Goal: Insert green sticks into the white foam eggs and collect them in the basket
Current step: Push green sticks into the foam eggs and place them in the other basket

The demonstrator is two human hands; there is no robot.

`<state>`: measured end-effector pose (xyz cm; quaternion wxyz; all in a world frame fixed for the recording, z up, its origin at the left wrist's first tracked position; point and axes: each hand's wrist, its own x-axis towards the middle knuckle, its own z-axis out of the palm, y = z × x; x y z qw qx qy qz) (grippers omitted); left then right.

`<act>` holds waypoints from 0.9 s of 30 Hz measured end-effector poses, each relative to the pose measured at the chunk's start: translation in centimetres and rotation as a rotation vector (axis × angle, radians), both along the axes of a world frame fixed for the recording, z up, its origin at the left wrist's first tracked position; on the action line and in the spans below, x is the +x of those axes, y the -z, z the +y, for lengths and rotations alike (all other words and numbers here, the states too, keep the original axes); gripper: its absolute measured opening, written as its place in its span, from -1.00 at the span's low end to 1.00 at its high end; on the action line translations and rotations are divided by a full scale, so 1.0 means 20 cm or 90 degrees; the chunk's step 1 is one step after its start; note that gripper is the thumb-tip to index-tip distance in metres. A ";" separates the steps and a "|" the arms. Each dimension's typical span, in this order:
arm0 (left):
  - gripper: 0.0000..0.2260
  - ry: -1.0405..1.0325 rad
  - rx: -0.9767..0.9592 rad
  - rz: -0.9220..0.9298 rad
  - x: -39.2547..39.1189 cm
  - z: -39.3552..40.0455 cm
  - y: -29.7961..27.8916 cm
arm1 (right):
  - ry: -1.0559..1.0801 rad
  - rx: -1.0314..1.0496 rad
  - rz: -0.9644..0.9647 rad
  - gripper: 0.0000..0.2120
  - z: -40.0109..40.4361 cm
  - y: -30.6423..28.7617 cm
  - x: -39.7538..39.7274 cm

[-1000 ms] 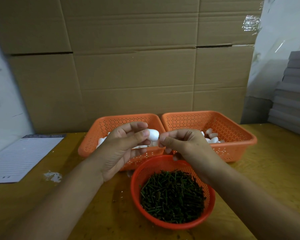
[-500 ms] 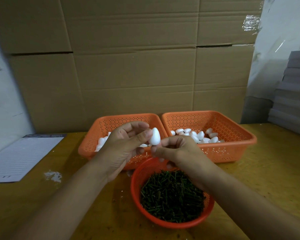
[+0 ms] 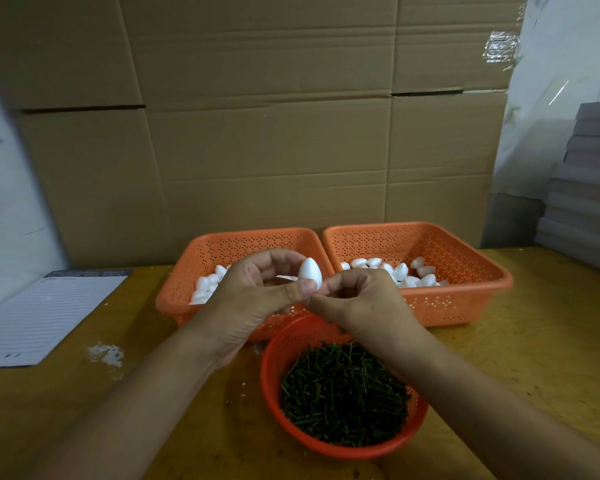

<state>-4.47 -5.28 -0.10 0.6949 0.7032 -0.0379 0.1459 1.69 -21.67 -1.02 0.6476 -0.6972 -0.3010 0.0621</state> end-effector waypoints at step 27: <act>-0.62 0.174 -0.079 0.032 -0.01 0.08 0.00 | -0.174 -0.022 0.084 -0.86 -0.04 -0.03 0.00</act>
